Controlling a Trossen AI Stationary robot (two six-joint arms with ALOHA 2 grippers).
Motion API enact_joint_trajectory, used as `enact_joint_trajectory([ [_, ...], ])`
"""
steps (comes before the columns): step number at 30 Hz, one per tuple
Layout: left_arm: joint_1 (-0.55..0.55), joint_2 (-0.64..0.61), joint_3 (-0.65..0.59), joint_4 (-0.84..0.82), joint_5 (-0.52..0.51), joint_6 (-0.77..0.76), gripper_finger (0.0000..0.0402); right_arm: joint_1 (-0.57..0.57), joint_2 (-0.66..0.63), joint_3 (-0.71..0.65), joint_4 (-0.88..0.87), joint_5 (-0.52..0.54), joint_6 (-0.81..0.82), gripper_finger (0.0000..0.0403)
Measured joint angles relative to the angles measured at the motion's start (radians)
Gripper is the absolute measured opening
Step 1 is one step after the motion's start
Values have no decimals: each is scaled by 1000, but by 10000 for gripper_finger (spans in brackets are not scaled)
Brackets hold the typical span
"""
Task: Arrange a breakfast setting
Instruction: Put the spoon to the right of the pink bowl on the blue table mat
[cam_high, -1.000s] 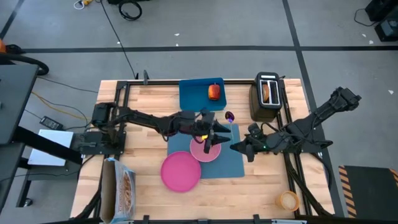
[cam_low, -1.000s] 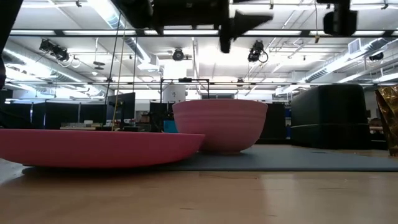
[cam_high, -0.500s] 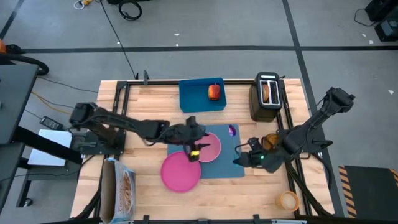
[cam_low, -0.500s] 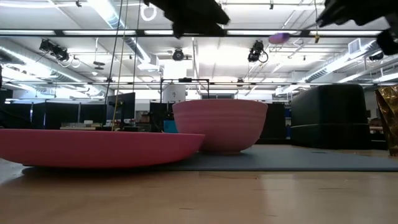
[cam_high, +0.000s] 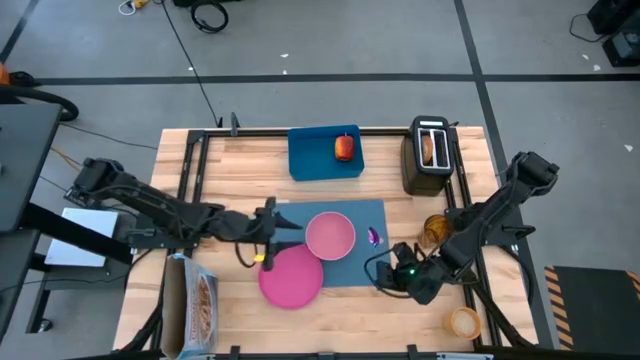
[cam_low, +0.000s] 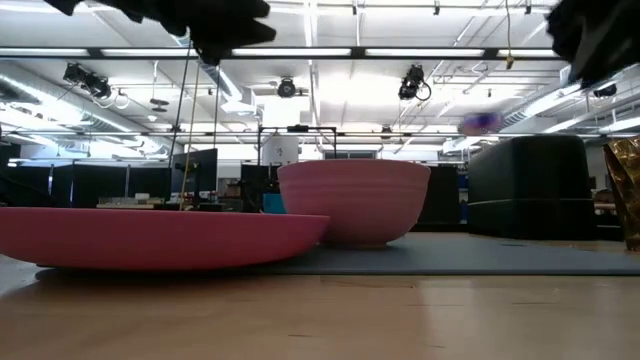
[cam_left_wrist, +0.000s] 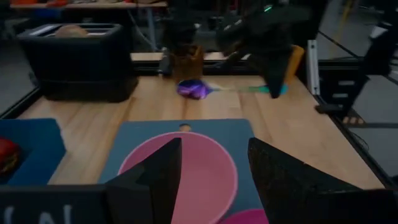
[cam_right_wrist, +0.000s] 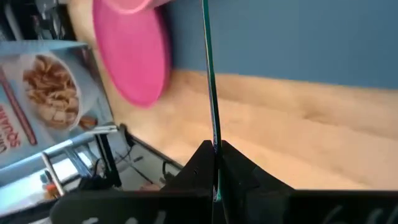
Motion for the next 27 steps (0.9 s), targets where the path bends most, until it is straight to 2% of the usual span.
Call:
enact_joint_trajectory([
  [7,-131,-5,0,4,0,78,192,-32,21,-136,196,29,65,13],
  [12,-186,-5,0,4,-3,85,192,-89,85,-160,253,-56,59,13],
  [19,-233,-4,0,6,-3,85,192,-182,98,-200,270,-161,-6,13],
  [27,-255,-4,0,10,-3,80,192,-231,114,-203,276,-244,-20,16],
])
